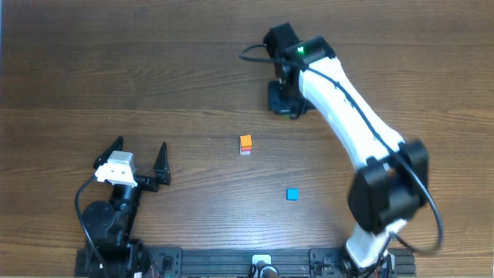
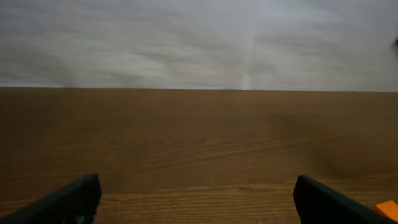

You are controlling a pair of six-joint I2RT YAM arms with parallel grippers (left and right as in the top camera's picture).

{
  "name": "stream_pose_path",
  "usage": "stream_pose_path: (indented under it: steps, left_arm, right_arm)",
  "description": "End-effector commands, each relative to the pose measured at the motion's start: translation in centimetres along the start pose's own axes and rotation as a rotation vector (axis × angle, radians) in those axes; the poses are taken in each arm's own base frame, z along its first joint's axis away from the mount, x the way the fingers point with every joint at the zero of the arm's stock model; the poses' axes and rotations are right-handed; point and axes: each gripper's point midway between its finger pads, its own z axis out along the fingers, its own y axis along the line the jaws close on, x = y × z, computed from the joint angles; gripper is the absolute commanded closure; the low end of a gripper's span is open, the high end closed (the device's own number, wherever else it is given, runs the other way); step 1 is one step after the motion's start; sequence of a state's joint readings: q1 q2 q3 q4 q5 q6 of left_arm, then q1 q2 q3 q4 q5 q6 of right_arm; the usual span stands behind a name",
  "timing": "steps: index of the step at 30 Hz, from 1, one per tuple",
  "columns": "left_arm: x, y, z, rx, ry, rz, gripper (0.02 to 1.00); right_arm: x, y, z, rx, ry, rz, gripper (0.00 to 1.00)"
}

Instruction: Stack Cubes

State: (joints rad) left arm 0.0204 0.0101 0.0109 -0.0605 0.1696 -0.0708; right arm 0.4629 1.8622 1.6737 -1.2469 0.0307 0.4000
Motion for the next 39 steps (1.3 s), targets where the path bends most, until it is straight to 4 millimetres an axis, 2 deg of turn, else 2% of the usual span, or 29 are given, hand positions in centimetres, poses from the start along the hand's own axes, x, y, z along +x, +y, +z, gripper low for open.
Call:
stream_pose_path:
  steps: [1, 3, 5, 13, 18, 32, 39]
  left_arm:
    - [0.1, -0.1, 0.0, 0.007, -0.001, 0.014, 0.018]
    - [0.1, -0.1, 0.0, 0.007, -0.001, 0.014, 0.02]
    - [0.1, -0.1, 0.0, 0.007, -0.001, 0.014, 0.018]
    - [0.1, -0.1, 0.0, 0.007, -0.001, 0.014, 0.018]
    - [0.1, -0.1, 0.0, 0.007, -0.001, 0.014, 0.018]
    - [0.1, -0.1, 0.0, 0.007, -0.001, 0.014, 0.018]
    - [0.1, -0.1, 0.0, 0.007, -0.001, 0.014, 0.018]
  right_arm:
    - [4.2, 6.4, -4.6, -0.035, -0.083, -0.059, 0.991]
    - [5.8, 8.6, -4.5, -0.042, -0.072, -0.083, 0.989]
    - [6.5, 9.5, -3.9, -0.034, -0.059, -0.081, 0.989]
    - [5.6, 8.6, -1.0, 0.025, -0.005, -0.032, 0.989]
    - [5.2, 8.8, 0.3, 0.037, 0.003, -0.028, 0.989]
    - [5.2, 8.9, 3.4, 0.082, 0.051, -0.022, 0.996]
    - [5.2, 9.0, 4.0, 0.09, 0.056, -0.016, 0.989]
